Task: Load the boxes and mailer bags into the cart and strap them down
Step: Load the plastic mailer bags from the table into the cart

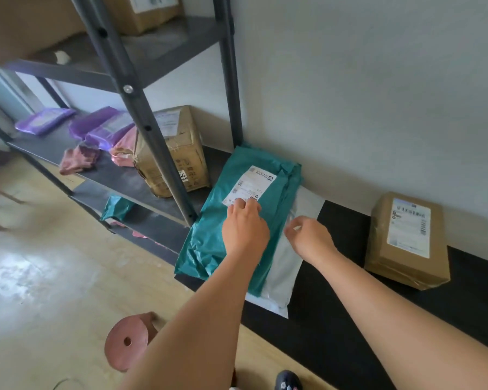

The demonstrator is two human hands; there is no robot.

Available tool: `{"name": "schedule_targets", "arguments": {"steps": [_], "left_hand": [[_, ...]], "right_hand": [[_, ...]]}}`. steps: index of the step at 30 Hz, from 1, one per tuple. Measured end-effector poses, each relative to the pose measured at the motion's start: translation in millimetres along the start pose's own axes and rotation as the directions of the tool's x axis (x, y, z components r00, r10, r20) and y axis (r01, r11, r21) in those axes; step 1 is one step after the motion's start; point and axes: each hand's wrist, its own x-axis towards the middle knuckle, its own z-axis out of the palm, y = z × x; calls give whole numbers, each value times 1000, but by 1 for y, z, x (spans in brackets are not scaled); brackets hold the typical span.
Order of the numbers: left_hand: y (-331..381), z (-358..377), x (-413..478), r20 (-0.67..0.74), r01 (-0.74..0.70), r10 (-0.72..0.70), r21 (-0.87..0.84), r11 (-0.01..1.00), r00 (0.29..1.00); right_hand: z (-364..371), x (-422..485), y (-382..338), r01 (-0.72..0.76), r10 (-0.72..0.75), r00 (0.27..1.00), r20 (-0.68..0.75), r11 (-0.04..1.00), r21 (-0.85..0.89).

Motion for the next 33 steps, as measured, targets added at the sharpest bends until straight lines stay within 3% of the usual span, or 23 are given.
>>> {"name": "schedule_targets", "arguments": {"steps": [11,18,24,29,33], "left_hand": [[-33,-1,73,72,-42,41,19,999,997],[-45,7,99,192,-80,85,-32,996,978],[-54,16,101,198,-103,109,-43,994,974],[-64,18,100,174,-152,160,-60,987,972],[-65,15,99,112,-162,170,-75,984,979]], "right_hand": [[21,41,-41,-153,170,984,-59,963,221],[33,52,-54,-228,283,953,-109,907,355],[43,50,-58,-265,394,916,-78,738,620],[53,43,-64,-280,384,923,9,656,701],[59,39,-66,-243,353,934,56,513,824]]}}
